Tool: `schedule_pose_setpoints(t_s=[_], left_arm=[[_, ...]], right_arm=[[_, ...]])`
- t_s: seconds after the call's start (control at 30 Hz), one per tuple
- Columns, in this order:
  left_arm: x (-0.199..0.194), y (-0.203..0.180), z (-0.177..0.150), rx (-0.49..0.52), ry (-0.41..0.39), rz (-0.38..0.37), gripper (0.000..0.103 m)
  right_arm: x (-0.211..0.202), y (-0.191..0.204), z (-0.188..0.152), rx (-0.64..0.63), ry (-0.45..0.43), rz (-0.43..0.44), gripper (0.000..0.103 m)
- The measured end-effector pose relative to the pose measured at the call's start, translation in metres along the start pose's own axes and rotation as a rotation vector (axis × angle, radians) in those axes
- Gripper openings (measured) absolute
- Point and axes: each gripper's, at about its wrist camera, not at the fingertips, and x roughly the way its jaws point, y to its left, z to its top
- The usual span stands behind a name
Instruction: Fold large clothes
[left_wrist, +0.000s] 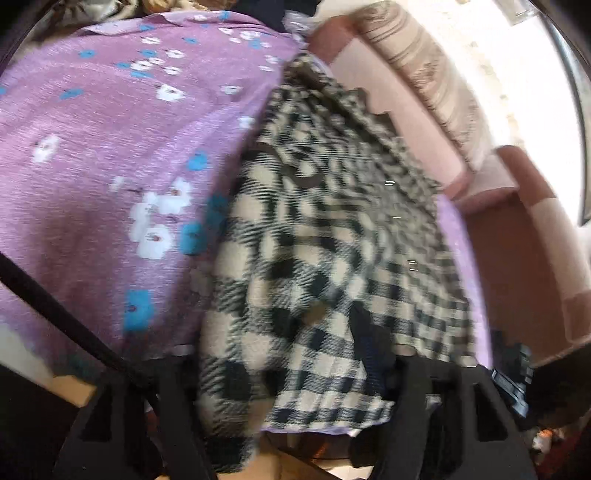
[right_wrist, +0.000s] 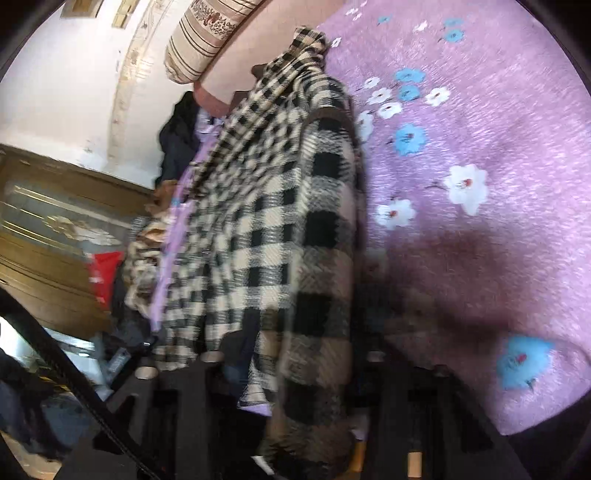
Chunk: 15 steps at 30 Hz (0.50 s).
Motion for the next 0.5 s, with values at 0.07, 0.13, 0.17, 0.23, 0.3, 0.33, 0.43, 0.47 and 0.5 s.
schedule_pose_setpoints(t_s=[0.07, 0.13, 0.17, 0.23, 0.3, 0.33, 0.43, 0.47, 0.5], left_arm=[[-0.001, 0.003, 0.004, -0.022, 0.014, 0.007, 0.008], [-0.013, 0.007, 0.005, -0.056, -0.015, -0.015, 0.008], [-0.019, 0.006, 0.003, -0.056, -0.025, -0.024, 0.008], [-0.031, 0.004, -0.002, -0.045, -0.036, -0.032, 0.008], [-0.045, -0.001, -0.014, -0.02, -0.041, -0.026, 0.008], [-0.05, -0.003, -0.022, -0.011, -0.039, -0.022, 0.008], [-0.059, 0.002, -0.046, -0.01, -0.012, -0.026, 0.008], [-0.059, 0.005, -0.052, -0.013, -0.002, -0.026, 0.008], [-0.059, 0.008, -0.059, -0.017, 0.008, -0.023, 0.008]], right_arm=[[0.0, -0.002, 0.004, 0.005, 0.008, -0.034, 0.008], [-0.008, -0.005, 0.008, 0.027, -0.006, -0.024, 0.007], [-0.017, -0.008, 0.009, 0.033, -0.018, -0.01, 0.006], [-0.038, -0.013, 0.007, 0.033, -0.031, 0.023, 0.006], [-0.056, -0.013, 0.0, 0.014, -0.025, 0.041, 0.005], [-0.064, -0.013, -0.006, 0.002, -0.019, 0.043, 0.005], [-0.081, -0.019, -0.025, -0.001, 0.009, 0.052, 0.005], [-0.083, -0.022, -0.032, 0.001, 0.028, 0.057, 0.005], [-0.082, -0.027, -0.039, -0.001, 0.052, 0.053, 0.005]])
